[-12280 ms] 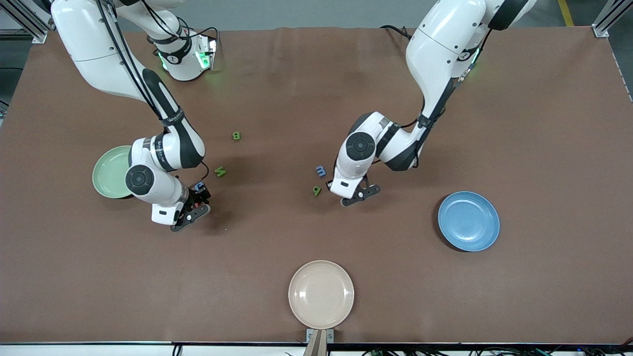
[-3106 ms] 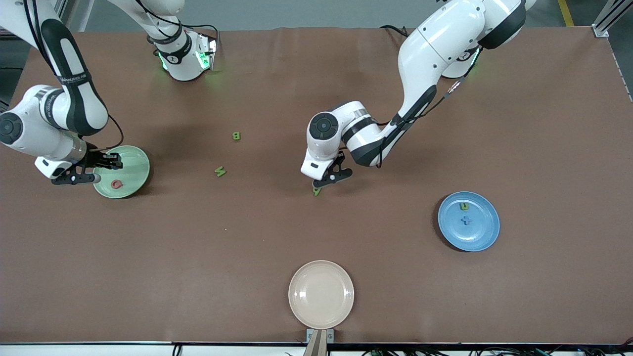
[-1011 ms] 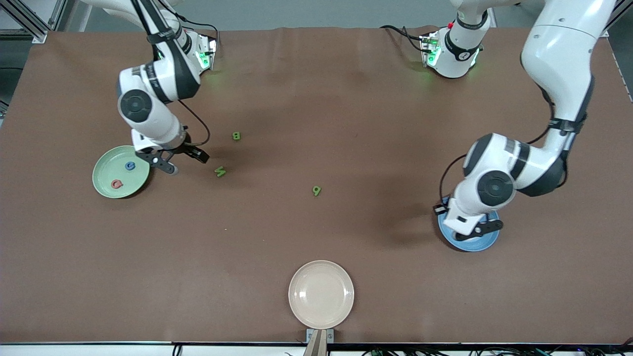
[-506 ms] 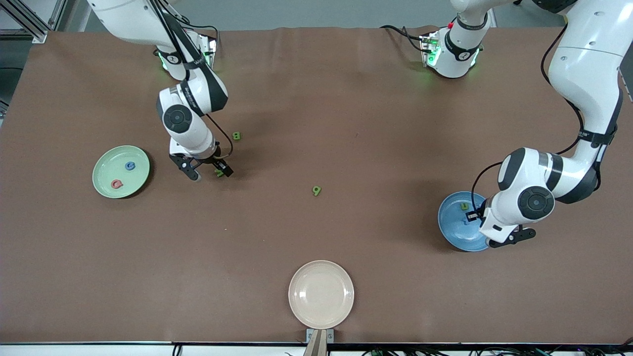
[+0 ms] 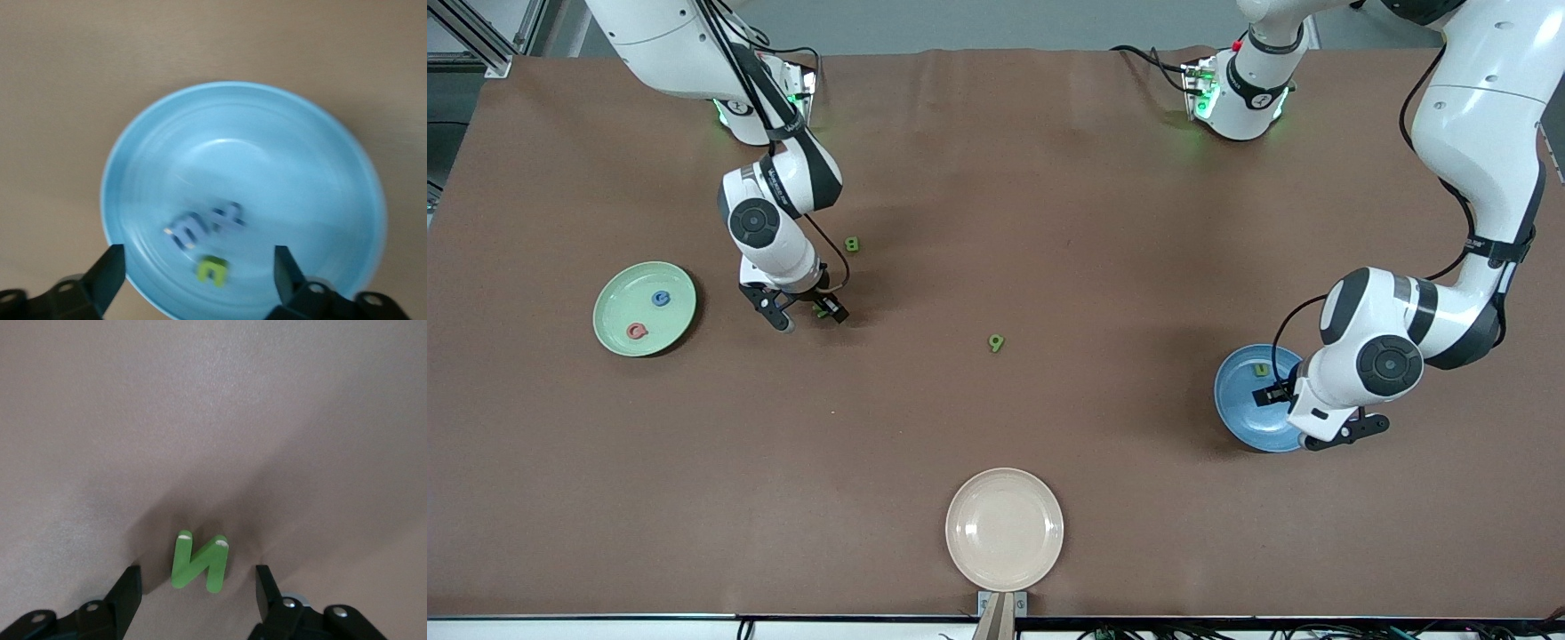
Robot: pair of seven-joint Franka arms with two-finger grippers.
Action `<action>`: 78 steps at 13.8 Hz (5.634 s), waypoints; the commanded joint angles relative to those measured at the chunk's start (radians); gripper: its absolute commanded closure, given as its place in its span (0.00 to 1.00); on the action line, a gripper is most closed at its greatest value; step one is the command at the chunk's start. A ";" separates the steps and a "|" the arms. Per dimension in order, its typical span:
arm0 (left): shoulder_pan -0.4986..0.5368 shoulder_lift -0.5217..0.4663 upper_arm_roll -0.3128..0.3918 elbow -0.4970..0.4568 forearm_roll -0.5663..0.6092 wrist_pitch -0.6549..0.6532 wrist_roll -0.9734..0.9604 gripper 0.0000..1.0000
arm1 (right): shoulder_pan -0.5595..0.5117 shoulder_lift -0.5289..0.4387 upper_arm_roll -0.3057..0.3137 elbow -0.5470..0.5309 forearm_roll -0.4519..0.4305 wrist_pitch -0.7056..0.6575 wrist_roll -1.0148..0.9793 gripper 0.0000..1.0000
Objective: Sort upper and lower case letters into plates
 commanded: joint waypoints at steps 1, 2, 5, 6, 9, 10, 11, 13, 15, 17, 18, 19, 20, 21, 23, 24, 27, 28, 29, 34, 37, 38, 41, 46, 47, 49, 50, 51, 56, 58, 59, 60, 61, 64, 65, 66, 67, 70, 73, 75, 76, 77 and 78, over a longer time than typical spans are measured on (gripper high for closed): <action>-0.062 -0.021 -0.054 0.042 -0.001 -0.073 -0.181 0.00 | -0.002 0.010 0.000 0.006 0.010 0.004 0.011 0.35; -0.094 -0.012 -0.055 0.061 -0.008 -0.076 -0.248 0.00 | -0.002 0.013 -0.002 0.012 0.010 0.004 0.011 0.37; -0.218 0.017 -0.054 0.127 -0.088 -0.076 -0.396 0.00 | -0.005 0.014 -0.002 0.013 0.010 0.004 0.008 0.45; -0.258 0.028 -0.052 0.145 -0.115 -0.076 -0.443 0.00 | -0.006 0.014 -0.002 0.015 0.010 0.002 0.005 0.46; -0.370 0.089 -0.049 0.226 -0.131 -0.070 -0.654 0.00 | -0.008 0.018 -0.005 0.021 0.008 0.001 0.002 0.50; -0.401 0.108 -0.049 0.251 -0.131 -0.070 -0.701 0.00 | -0.009 0.019 -0.005 0.027 0.008 -0.002 0.002 0.53; -0.420 0.122 -0.048 0.263 -0.134 -0.067 -0.736 0.00 | -0.009 0.021 -0.005 0.027 0.007 -0.001 0.002 0.57; -0.467 0.132 -0.048 0.265 -0.131 -0.051 -0.776 0.00 | -0.008 0.025 -0.005 0.032 0.005 -0.004 0.000 0.69; -0.528 0.148 -0.043 0.277 -0.131 -0.016 -0.776 0.05 | -0.006 0.027 -0.005 0.035 0.005 -0.005 0.002 0.78; -0.579 0.189 -0.042 0.315 -0.128 0.050 -0.802 0.09 | -0.003 0.027 -0.005 0.038 0.005 -0.007 0.000 0.85; -0.610 0.207 -0.034 0.334 -0.126 0.065 -0.822 0.10 | -0.003 0.024 -0.005 0.041 0.005 -0.011 -0.001 0.86; -0.652 0.218 0.006 0.349 -0.128 0.081 -0.838 0.11 | 0.004 0.016 -0.005 0.041 0.005 -0.013 0.002 0.87; -0.721 0.221 0.059 0.352 -0.129 0.097 -0.847 0.13 | 0.014 -0.001 -0.005 0.039 0.003 -0.037 0.002 0.87; -0.777 0.223 0.108 0.351 -0.129 0.108 -0.841 0.14 | 0.012 -0.043 -0.005 0.042 -0.001 -0.104 -0.007 0.87; -0.837 0.229 0.169 0.351 -0.131 0.113 -0.833 0.16 | -0.008 -0.134 -0.008 0.045 -0.004 -0.245 -0.068 0.87; -0.848 0.244 0.170 0.352 -0.131 0.127 -0.832 0.18 | -0.031 -0.174 -0.008 0.047 -0.004 -0.307 -0.120 0.87; -0.877 0.269 0.175 0.352 -0.126 0.153 -0.810 0.22 | -0.141 -0.283 -0.008 0.042 -0.004 -0.447 -0.307 0.86; -0.883 0.277 0.181 0.351 -0.126 0.154 -0.803 0.24 | -0.182 -0.300 -0.008 0.042 -0.004 -0.476 -0.392 0.86; -0.881 0.277 0.184 0.351 -0.126 0.154 -0.793 0.25 | -0.234 -0.311 -0.008 0.042 -0.004 -0.500 -0.491 0.86; -0.881 0.289 0.184 0.351 -0.126 0.167 -0.767 0.41 | -0.458 -0.299 -0.010 0.041 -0.044 -0.473 -0.973 0.86; -0.880 0.292 0.184 0.351 -0.126 0.167 -0.767 0.53 | -0.535 -0.228 -0.010 0.044 -0.056 -0.372 -1.160 0.86; -0.880 0.294 0.184 0.351 -0.126 0.167 -0.763 0.64 | -0.557 -0.195 -0.010 0.044 -0.056 -0.326 -1.222 0.86; -0.874 0.290 0.184 0.351 -0.126 0.167 -0.757 0.98 | -0.609 -0.084 -0.008 0.044 -0.061 -0.173 -1.357 0.86; -0.822 0.211 0.186 0.342 -0.114 0.151 -0.724 1.00 | -0.623 -0.021 -0.008 0.042 -0.061 -0.131 -1.383 0.84; -0.790 0.186 0.182 0.329 -0.110 0.144 -0.715 1.00 | -0.624 -0.019 -0.008 0.042 -0.061 -0.131 -1.383 0.79; -0.733 0.116 0.178 0.314 -0.109 0.054 -0.622 1.00 | -0.621 -0.024 -0.008 0.042 -0.061 -0.140 -1.386 0.18; -0.702 0.088 0.173 0.312 -0.114 0.001 -0.565 1.00 | -0.621 -0.036 -0.008 0.042 -0.061 -0.155 -1.388 0.00; -0.675 0.068 0.170 0.311 -0.120 -0.048 -0.521 1.00 | -0.615 -0.056 -0.008 0.045 -0.061 -0.194 -1.386 0.00; -0.503 -0.061 0.169 0.101 -0.122 -0.086 -0.298 0.99 | -0.507 -0.321 0.001 0.041 -0.059 -0.514 -1.319 0.00; -0.409 -0.090 0.167 0.021 -0.122 -0.080 -0.164 0.99 | -0.436 -0.396 0.003 0.036 -0.052 -0.615 -1.234 0.00; -0.365 -0.090 0.167 0.009 -0.120 -0.077 -0.125 1.00 | -0.395 -0.419 0.003 0.035 -0.047 -0.646 -1.189 0.00; -0.322 -0.082 0.167 0.007 -0.120 -0.077 -0.079 1.00 | -0.350 -0.438 0.003 0.029 -0.044 -0.671 -1.144 0.00; -0.288 -0.072 0.167 0.007 -0.122 -0.076 -0.038 1.00 | -0.298 -0.450 0.004 0.013 -0.018 -0.674 -1.103 0.00; -0.220 -0.038 0.169 0.012 -0.120 -0.045 0.003 0.97 | -0.123 -0.452 0.003 -0.013 0.040 -0.651 -0.986 0.00; -0.207 -0.026 0.169 0.012 -0.117 -0.042 0.007 0.92 | -0.077 -0.450 0.001 -0.023 0.040 -0.630 -0.978 0.00; -0.197 -0.015 0.169 0.015 -0.116 -0.039 0.007 0.76 | -0.043 -0.450 0.003 -0.054 0.040 -0.575 -0.977 0.00; -0.193 -0.006 0.170 0.015 -0.110 -0.030 0.006 0.52 | -0.010 -0.449 0.003 -0.092 0.040 -0.494 -0.977 0.00; -0.193 -0.007 0.172 0.023 -0.106 -0.016 0.004 0.00 | 0.066 -0.385 0.001 -0.198 0.040 -0.222 -0.977 0.00; -0.200 -0.035 0.170 0.050 -0.106 -0.027 0.000 0.00 | 0.130 -0.256 0.001 -0.229 0.040 -0.021 -0.977 0.00; -0.197 -0.084 0.167 0.082 -0.108 -0.075 0.016 0.00 | 0.153 -0.170 0.001 -0.229 0.040 0.080 -0.977 0.00; -0.197 -0.108 0.164 0.102 -0.122 -0.108 0.023 0.00 | 0.155 -0.145 0.003 -0.229 0.040 0.099 -0.977 0.00; -0.193 -0.137 0.159 0.125 -0.132 -0.143 0.023 0.00 | 0.155 -0.133 0.003 -0.229 0.040 0.101 -0.977 0.00; -0.190 -0.163 0.162 0.144 -0.157 -0.155 0.023 0.00 | 0.155 -0.134 0.003 -0.232 0.042 0.095 -0.975 0.00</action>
